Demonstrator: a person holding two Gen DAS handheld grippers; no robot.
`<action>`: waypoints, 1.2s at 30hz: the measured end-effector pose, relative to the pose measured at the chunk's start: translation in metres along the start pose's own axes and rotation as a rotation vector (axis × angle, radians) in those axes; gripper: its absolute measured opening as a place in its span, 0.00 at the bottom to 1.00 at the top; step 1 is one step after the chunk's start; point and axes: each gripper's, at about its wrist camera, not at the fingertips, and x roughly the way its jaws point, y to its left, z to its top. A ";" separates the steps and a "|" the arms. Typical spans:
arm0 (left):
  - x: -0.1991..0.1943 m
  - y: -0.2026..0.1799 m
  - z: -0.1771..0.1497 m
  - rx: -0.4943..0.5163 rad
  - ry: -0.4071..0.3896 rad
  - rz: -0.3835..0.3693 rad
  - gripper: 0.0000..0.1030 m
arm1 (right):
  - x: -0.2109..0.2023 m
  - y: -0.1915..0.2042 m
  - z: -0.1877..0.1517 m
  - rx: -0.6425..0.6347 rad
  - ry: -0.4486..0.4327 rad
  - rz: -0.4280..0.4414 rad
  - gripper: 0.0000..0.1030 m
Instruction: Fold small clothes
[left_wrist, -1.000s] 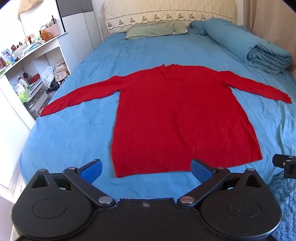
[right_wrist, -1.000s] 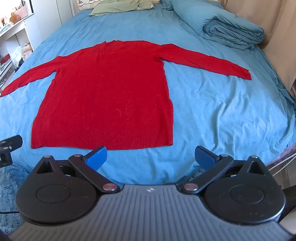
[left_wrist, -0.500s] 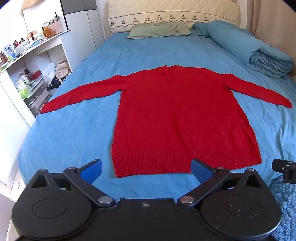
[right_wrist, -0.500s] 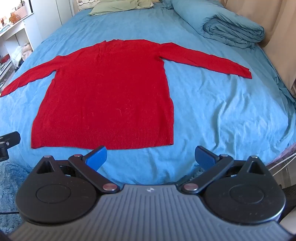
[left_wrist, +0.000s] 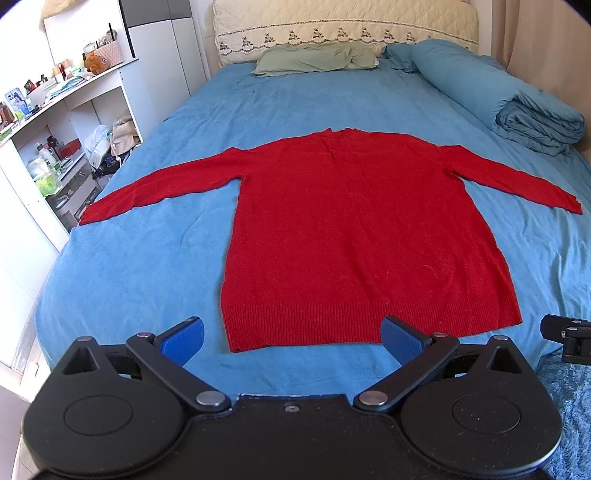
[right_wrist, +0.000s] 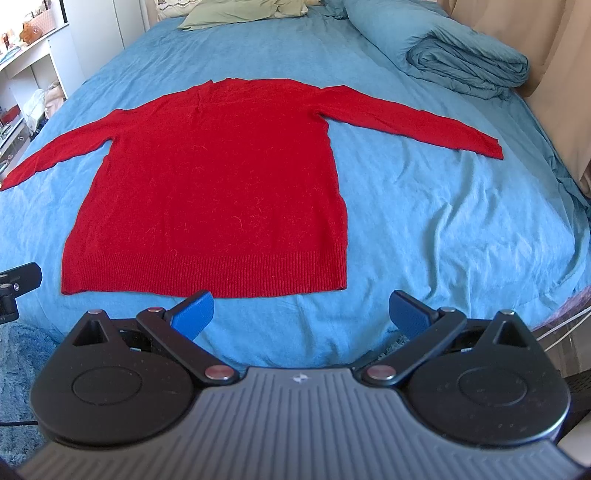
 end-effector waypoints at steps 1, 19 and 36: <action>0.000 0.000 0.000 0.000 0.000 0.000 1.00 | 0.000 0.000 0.000 -0.001 -0.001 -0.001 1.00; -0.001 0.001 0.001 -0.002 0.000 -0.001 1.00 | -0.002 0.002 0.000 -0.008 -0.003 -0.006 1.00; 0.000 0.001 0.001 -0.002 0.000 -0.002 1.00 | -0.001 0.002 0.001 -0.008 0.000 -0.007 1.00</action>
